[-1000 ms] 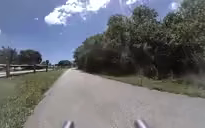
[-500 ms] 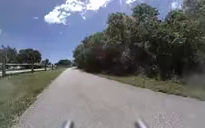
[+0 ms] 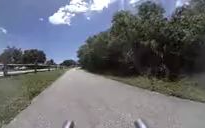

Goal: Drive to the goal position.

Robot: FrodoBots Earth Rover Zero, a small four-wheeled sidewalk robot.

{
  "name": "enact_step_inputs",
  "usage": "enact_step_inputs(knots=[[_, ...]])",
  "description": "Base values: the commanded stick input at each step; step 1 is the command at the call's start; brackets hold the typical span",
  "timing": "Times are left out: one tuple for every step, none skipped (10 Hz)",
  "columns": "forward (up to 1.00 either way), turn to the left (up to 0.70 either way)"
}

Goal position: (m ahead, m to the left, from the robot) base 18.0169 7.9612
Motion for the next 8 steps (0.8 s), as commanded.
enact_step_inputs(knots=[[0.5,0.19],[0.5,0.0],[0.5,0.0],[0.5,0.0],[0.5,0.0],[0.5,0.0],[0.5,0.0],[0.5,0.0]])
